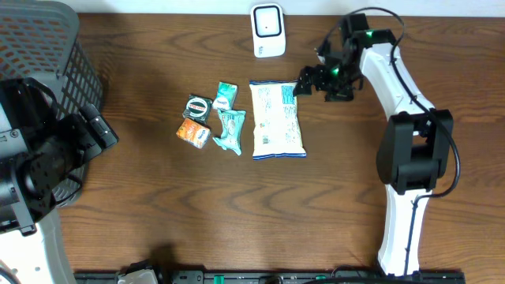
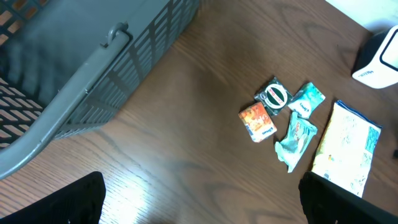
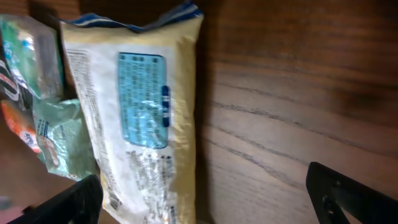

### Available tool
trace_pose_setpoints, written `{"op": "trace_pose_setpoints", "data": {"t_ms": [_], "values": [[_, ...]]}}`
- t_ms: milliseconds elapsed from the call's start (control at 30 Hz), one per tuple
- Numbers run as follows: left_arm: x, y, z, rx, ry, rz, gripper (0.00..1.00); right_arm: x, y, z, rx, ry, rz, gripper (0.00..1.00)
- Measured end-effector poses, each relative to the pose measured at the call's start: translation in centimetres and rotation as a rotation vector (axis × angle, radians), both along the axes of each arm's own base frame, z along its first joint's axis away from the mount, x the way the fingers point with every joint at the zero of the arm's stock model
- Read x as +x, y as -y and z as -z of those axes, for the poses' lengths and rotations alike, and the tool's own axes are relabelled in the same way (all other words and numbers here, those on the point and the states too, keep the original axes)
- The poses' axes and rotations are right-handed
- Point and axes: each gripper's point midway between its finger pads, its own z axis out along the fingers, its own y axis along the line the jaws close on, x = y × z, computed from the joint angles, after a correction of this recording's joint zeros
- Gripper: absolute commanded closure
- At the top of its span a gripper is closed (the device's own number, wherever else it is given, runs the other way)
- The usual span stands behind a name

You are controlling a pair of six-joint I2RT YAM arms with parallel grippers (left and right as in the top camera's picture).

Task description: Scan the item barcode

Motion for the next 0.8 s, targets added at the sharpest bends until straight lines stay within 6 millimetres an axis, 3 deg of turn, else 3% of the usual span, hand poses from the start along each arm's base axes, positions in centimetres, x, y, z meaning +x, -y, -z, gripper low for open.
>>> {"op": "trace_pose_setpoints", "data": {"t_ms": [167,300,533,567,633,667,700,733,800], "values": [[0.0,0.0,0.0,0.000,0.000,0.000,0.02,-0.8,-1.3,1.8,0.085,-0.060,-0.035,0.01],[0.0,0.0,0.0,0.000,0.000,0.000,0.02,-1.3,-2.9,1.9,0.152,-0.075,-0.071,0.01],[0.0,0.0,0.0,0.000,0.000,0.000,0.03,-2.6,-6.4,2.9,0.158,-0.088,-0.141,0.20],[0.0,0.0,0.0,0.000,0.000,0.000,0.02,-2.9,-7.0,3.3,0.151,-0.091,-0.145,0.24],[0.0,0.0,0.0,0.000,0.000,0.000,0.02,-3.1,-8.2,3.7,0.156,-0.085,-0.150,0.43],[0.0,0.0,0.0,0.000,0.000,0.000,0.03,-3.1,-8.7,4.0,0.152,-0.071,-0.151,0.64],[0.0,0.0,0.0,0.000,0.000,0.000,0.02,-3.2,-9.1,4.3,0.153,-0.072,-0.148,0.78],[0.0,0.0,0.0,0.000,0.000,0.000,0.03,-3.4,-9.4,4.7,0.153,-0.075,-0.143,0.88],[0.0,0.0,0.0,0.000,0.000,0.000,0.02,-4.0,-10.1,4.8,0.185,-0.097,-0.142,0.99]]}}
